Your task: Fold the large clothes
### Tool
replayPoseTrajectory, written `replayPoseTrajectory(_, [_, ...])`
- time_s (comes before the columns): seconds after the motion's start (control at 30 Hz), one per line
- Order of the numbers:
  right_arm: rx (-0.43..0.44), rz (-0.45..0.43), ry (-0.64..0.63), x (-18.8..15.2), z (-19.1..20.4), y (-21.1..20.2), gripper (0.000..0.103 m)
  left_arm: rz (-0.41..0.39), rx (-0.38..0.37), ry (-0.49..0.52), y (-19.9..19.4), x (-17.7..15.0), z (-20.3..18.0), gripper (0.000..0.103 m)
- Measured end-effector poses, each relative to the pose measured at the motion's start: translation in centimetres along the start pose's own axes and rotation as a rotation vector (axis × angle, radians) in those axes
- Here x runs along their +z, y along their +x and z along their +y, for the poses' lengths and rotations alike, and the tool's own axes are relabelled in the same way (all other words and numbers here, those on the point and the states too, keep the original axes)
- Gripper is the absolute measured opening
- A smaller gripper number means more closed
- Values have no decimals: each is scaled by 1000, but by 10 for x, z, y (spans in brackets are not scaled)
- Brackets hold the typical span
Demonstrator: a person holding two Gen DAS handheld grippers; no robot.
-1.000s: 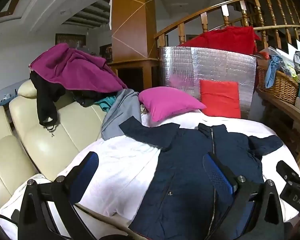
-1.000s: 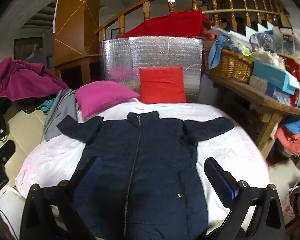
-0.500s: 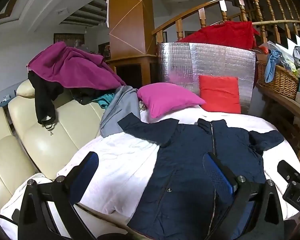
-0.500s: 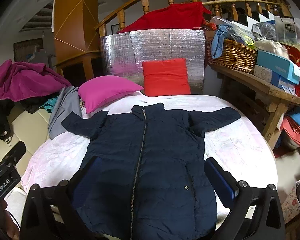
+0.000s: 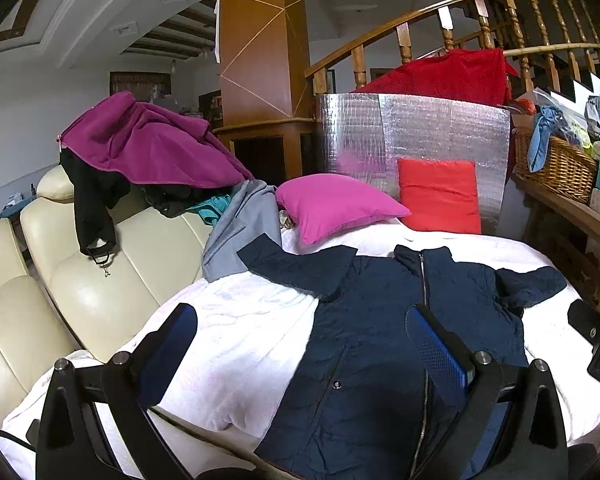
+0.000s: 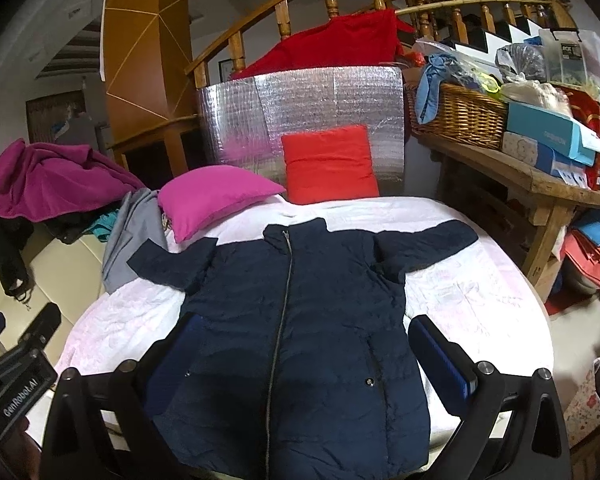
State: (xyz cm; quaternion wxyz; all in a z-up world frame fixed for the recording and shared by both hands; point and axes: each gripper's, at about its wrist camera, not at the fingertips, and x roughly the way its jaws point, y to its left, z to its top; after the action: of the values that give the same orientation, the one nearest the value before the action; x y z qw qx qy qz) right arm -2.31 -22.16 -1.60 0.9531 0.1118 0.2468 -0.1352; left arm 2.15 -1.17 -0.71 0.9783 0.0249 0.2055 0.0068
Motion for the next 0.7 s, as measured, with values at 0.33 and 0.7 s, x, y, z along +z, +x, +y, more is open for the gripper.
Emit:
replayPoseTrajectory(0.33, [-4,-4,-8,6,4,4,103,-15,2,1,0,3,3,103])
replayPoseTrajectory(0.7, [-3,27,-10,2,3,24,103,2,7,15,12,3,-1,103])
